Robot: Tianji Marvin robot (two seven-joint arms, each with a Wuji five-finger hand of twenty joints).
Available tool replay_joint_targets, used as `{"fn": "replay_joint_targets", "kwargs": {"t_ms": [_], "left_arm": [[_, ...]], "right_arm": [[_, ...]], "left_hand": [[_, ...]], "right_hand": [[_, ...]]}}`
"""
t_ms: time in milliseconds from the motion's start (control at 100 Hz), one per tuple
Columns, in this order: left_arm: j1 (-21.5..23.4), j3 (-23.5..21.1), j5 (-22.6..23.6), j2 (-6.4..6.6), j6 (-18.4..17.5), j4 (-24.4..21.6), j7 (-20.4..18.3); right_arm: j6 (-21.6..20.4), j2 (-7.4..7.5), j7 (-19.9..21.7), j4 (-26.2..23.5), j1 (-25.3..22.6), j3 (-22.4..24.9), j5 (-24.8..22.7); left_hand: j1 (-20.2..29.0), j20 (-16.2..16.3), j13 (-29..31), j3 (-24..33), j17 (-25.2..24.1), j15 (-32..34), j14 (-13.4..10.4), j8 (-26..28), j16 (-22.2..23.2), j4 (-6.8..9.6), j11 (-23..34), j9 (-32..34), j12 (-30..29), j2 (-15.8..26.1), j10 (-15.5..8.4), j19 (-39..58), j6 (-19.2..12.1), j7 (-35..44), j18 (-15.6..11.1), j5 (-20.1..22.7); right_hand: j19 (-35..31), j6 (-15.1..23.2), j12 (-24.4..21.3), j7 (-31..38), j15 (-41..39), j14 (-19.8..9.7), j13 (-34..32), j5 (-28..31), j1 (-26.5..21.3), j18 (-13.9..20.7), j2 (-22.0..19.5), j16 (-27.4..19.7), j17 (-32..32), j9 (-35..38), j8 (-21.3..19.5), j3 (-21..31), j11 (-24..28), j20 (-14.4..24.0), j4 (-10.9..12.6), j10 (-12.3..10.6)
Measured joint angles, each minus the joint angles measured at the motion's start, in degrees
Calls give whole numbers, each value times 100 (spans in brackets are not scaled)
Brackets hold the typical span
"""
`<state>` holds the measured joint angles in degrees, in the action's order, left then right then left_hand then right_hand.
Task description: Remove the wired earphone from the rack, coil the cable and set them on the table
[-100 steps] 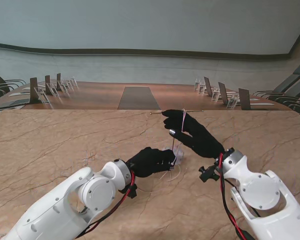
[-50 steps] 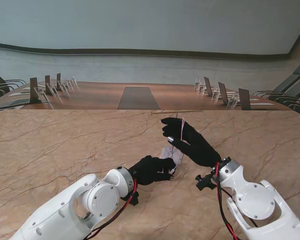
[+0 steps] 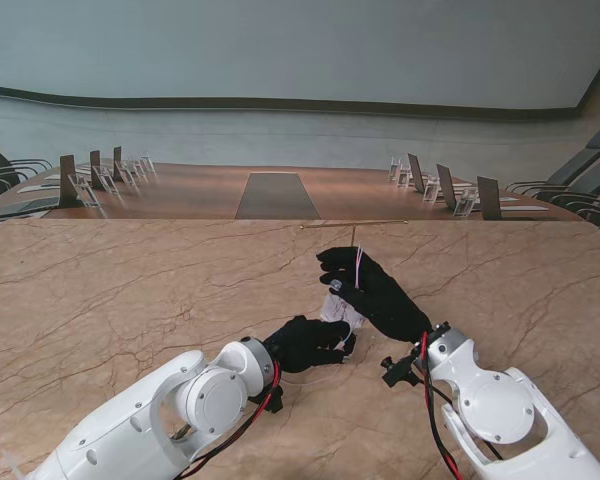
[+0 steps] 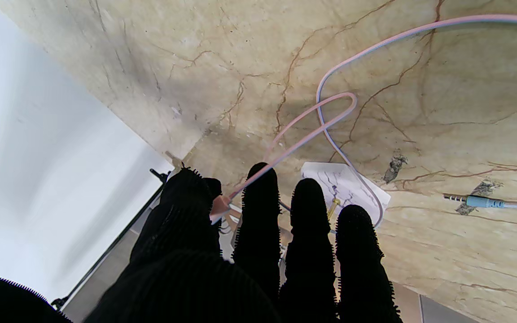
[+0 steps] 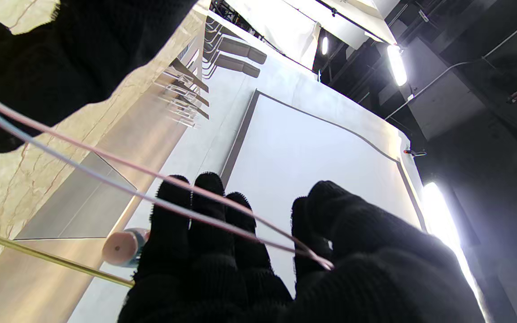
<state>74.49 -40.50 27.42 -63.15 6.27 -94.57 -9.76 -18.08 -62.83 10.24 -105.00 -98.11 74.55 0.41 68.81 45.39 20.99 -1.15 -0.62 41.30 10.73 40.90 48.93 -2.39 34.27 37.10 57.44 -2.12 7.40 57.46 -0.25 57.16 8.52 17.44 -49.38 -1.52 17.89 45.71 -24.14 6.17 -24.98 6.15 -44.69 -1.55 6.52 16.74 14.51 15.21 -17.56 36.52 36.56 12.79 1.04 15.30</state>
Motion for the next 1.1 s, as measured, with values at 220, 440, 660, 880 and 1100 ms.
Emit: {"fn": "replay_joint_targets", "kwargs": {"t_ms": [220,440,660,880,1100], "left_arm": [[-6,5,66,-12,8,28,22],[-83,57,51,-32,47,155,57],[-178,86,1,-86,52,334,173],[-378,154,-39,-130,50,544,214],[-552,225,-106,-196,83,740,302]], "right_arm": [[-33,-29,-92,66,8,-75,-55],[-65,-14,44,45,13,-122,-9],[-118,8,82,-14,-1,-194,36],[-210,33,206,-22,-3,-276,134],[-296,88,447,-141,-83,-274,252]], "left_hand": [[57,0,82,306,67,7,0,2,-6,0,-2,127,61,3,-3,37,-74,-10,14,57],[116,0,82,867,67,10,0,311,-52,0,-5,227,202,-10,-9,95,-198,213,28,57],[116,-2,82,874,67,16,0,436,-62,0,-49,261,255,-13,-12,96,-205,266,44,57],[116,-11,82,874,68,18,0,561,-63,0,-52,261,256,-14,-14,97,-205,267,46,57],[116,-43,87,874,68,20,0,573,-63,0,-52,261,256,-14,-15,99,-205,267,46,57]], "right_hand": [[0,12,0,129,-32,-9,57,0,-46,7,91,2,-41,0,-1,65,1,0,-118,-3],[0,21,0,196,-32,-10,54,0,-46,7,96,2,-41,0,-1,108,1,0,-118,-3],[0,22,0,200,-32,-10,43,0,-46,7,167,3,-30,0,-1,110,1,0,-118,-3],[0,23,0,207,-32,-10,41,0,-46,7,167,3,-28,0,-1,110,1,0,-118,-3],[0,23,0,259,-32,-8,35,0,-46,7,167,3,-22,1,14,110,1,0,-118,-3]]}}
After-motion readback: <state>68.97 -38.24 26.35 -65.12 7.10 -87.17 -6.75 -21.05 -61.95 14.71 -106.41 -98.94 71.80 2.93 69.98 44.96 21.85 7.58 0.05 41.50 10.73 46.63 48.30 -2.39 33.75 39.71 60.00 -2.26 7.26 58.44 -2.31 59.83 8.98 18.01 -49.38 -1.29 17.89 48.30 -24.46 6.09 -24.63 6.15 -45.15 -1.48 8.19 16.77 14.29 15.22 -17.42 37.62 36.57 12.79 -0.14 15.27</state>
